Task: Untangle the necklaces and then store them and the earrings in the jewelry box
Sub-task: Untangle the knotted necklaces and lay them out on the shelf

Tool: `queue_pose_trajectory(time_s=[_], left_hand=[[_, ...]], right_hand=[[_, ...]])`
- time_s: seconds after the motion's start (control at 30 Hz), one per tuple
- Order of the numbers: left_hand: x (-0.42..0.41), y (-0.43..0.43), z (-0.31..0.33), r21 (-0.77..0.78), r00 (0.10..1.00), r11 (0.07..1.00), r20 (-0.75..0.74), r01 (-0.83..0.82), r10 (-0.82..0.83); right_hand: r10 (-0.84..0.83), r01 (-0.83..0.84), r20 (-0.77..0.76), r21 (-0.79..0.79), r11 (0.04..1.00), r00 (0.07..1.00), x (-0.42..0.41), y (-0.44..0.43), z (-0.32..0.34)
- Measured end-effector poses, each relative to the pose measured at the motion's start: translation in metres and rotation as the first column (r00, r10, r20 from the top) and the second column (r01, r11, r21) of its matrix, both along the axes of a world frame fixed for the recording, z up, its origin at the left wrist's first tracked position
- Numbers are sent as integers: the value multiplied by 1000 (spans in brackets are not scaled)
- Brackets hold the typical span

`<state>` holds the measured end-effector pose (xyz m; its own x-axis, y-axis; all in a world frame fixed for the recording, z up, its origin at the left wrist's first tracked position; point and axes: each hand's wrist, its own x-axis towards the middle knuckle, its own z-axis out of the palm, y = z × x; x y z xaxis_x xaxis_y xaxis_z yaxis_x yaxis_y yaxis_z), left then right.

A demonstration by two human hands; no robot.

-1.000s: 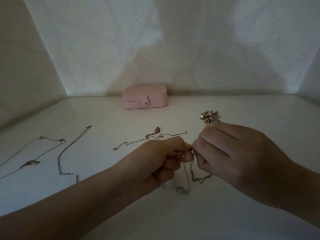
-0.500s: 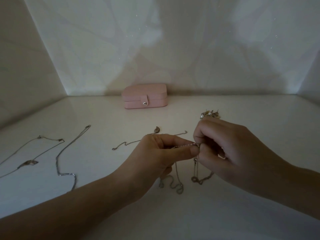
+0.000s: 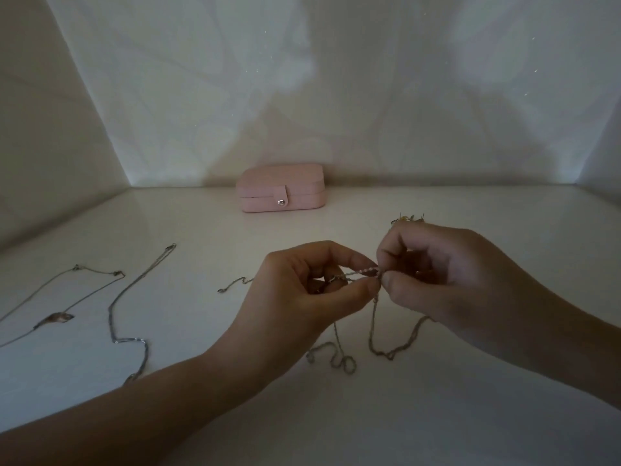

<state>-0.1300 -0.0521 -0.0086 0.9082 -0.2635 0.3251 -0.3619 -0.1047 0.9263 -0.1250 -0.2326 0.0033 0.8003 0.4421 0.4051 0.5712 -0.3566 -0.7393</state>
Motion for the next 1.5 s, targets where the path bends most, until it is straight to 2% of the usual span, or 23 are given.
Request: queue_pose_trajectory(time_s=[0.13, 0.4, 0.53, 0.63, 0.77, 1.07, 1.33, 1.5], left_hand=[[-2, -1, 1, 1, 1000, 1000, 14, 23, -23], [0, 0, 2, -15, 999, 1000, -45, -24, 23], [-1, -1, 5, -24, 996, 999, -81, -34, 31], [-1, -3, 5, -25, 995, 999, -93, -42, 40], [-1, -2, 5, -15, 994, 999, -95, -51, 49], [-2, -4, 5, -75, 997, 997, -69, -35, 30], [1, -3, 5, -18, 995, 996, -63, -85, 83], [2, -1, 2, -1, 998, 998, 10, -66, 66]], right_hand=[[-35, 64, 242, -114, 991, 970, -4, 3, -3], [-85, 152, 405, -136, 979, 910, -7, 4, -2], [-199, 199, 255, 29, 980, 946, -9, 7, 0], [-192, 178, 95, 136, 975, 977, -9, 7, 2], [-132, 134, -22, 165, 977, 991, -6, 8, 5], [-118, 119, -20, 100, 988, 993, -3, 3, 5], [-155, 155, 1, -9, 988, 988, -5, 6, -3], [-114, 116, -54, 45, 992, 992, -3, 7, -6]])
